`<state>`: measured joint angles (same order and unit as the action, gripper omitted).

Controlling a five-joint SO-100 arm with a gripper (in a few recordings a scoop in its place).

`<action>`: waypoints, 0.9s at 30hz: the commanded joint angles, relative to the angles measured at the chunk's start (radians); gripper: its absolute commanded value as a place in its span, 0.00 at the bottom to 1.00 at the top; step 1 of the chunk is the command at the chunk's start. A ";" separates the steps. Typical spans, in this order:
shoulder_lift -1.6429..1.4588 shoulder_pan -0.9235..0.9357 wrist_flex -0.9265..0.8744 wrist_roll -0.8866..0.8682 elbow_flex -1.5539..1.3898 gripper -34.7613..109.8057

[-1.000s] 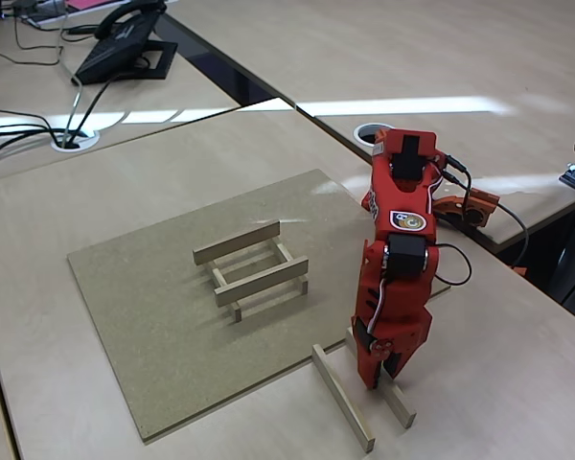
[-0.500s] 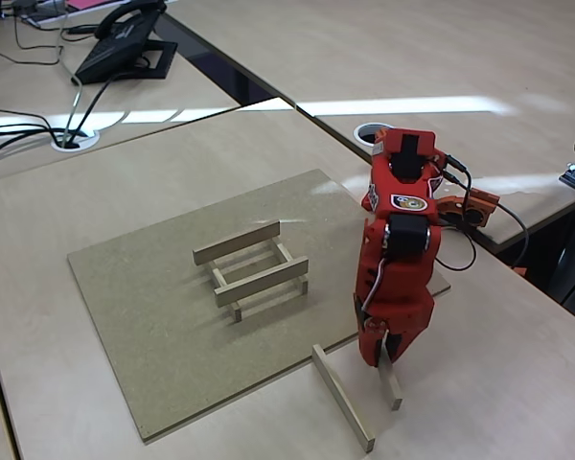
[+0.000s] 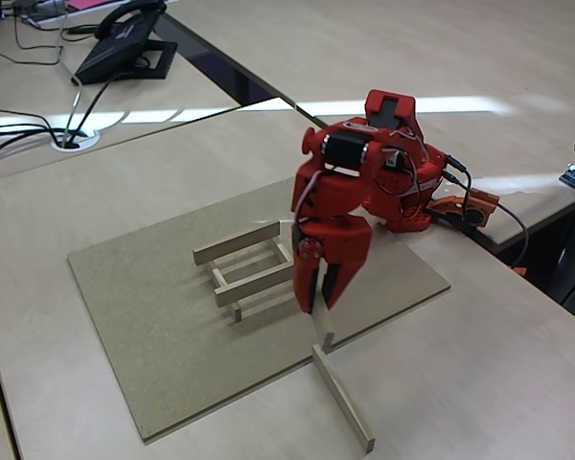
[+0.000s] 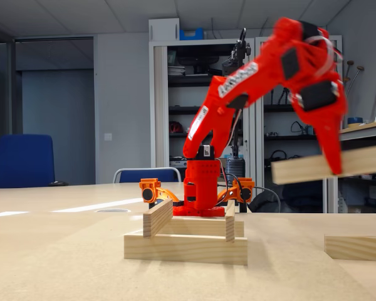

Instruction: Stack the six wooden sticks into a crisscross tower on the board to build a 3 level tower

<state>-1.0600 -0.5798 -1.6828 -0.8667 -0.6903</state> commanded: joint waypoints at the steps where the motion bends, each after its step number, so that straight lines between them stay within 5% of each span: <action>1: -0.196 0.071 0.015 0.129 -0.112 0.24; 15: -0.305 0.422 -0.054 0.597 -0.330 0.24; 27: -0.106 0.457 -0.041 0.713 -0.179 0.24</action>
<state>-1.1643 -0.1043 -1.7257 -0.1626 -0.9250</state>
